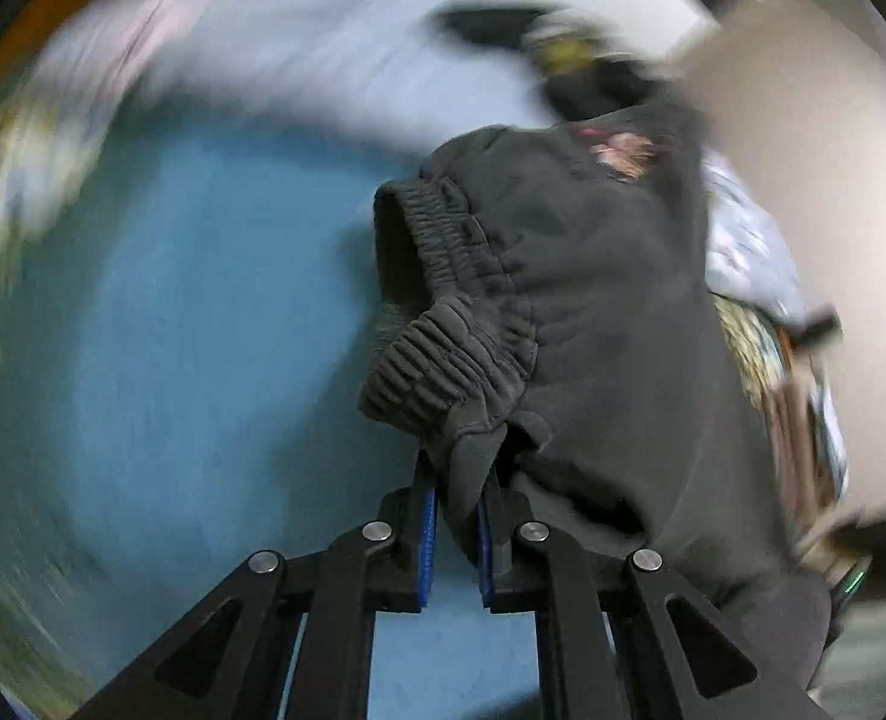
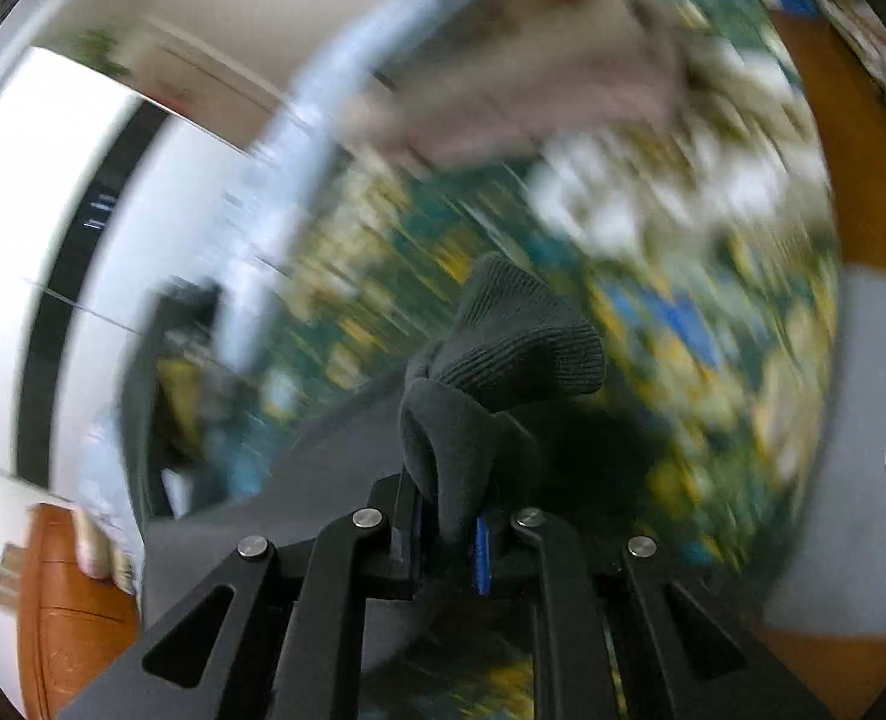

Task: Fold clothes

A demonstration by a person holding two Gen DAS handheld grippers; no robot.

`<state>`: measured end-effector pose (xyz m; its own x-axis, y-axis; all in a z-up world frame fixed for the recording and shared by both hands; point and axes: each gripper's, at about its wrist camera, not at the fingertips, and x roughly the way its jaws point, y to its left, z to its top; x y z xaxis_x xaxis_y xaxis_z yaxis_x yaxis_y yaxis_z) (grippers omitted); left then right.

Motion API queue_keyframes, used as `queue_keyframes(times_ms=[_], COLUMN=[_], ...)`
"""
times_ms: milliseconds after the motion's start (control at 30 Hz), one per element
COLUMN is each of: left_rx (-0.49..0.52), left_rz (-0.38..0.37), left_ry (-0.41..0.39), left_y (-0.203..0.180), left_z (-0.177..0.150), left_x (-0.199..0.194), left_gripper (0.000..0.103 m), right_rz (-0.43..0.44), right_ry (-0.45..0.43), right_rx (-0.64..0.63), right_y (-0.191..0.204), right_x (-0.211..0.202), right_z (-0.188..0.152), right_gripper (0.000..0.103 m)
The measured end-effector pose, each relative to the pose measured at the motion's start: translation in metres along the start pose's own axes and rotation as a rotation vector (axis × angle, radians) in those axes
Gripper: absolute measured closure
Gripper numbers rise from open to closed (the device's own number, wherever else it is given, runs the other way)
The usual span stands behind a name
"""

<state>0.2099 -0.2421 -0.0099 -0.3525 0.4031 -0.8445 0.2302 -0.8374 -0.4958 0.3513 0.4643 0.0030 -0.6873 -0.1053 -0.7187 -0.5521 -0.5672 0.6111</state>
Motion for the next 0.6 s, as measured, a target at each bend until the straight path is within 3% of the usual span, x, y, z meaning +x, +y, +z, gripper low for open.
queue_keyframes(times_ms=[67, 200, 300, 433, 533, 600], left_rx=[-0.041, 0.01, 0.018, 0.053, 0.15, 0.19], left_rz=[0.012, 0.023, -0.009, -0.102, -0.146, -0.097], left_ry=[0.043, 0.079, 0.126, 0.21, 0.219, 0.171], left_y=[0.016, 0.019, 0.023, 0.026, 0.021, 0.018], left_z=[-0.005, -0.008, -0.002, 0.013, 0.03, 0.044], left_x=[0.016, 0.025, 0.029, 0.021, 0.01, 0.006], left_gripper=[0.092, 0.091, 0.086, 0.08, 0.071, 0.059], right_rz=[-0.039, -0.117, -0.14, -0.158, -0.155, -0.149], right_ry=[0.03, 0.089, 0.086, 0.063, 0.017, -0.031], right_rx=[0.024, 0.073, 0.046, -0.025, -0.064, -0.064], right_y=[-0.009, -0.027, -0.018, 0.002, 0.019, 0.026], right_x=[0.007, 0.022, 0.02, 0.013, 0.005, -0.001], right_z=[-0.008, -0.024, -0.02, -0.009, 0.005, 0.015], right_gripper=[0.09, 0.09, 0.09, 0.09, 0.091, 0.09])
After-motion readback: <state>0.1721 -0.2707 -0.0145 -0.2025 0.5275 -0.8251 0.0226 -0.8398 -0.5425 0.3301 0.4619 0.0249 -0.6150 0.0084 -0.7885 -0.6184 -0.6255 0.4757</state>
